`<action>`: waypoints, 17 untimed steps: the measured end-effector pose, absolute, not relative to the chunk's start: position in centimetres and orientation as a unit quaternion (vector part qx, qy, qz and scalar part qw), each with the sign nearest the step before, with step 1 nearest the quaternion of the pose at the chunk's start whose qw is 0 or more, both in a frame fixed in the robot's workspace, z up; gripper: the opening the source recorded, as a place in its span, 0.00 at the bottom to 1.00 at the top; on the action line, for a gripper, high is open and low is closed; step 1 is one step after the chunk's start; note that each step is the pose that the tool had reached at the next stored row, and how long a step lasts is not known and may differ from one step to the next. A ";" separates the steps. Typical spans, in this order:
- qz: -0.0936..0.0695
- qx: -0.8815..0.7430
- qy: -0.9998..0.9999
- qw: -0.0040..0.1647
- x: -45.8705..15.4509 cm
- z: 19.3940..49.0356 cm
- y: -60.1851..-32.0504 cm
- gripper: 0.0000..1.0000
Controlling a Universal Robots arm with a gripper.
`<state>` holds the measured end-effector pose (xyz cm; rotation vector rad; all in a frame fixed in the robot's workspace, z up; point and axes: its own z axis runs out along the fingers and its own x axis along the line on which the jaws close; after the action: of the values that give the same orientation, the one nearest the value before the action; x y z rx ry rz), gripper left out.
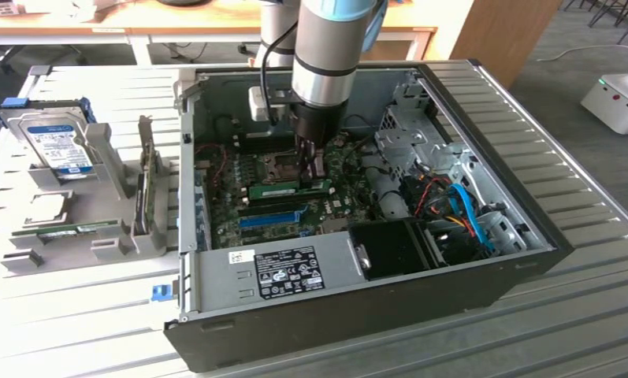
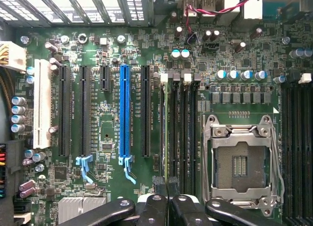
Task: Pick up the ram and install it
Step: 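Insert the ram into the slot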
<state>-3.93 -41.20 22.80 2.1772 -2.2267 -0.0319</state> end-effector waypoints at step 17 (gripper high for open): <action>-0.010 0.699 -0.715 0.014 -3.9 22.8 -41.2 0.12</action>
<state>-3.93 -41.20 22.85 2.1772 -2.2267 -0.0319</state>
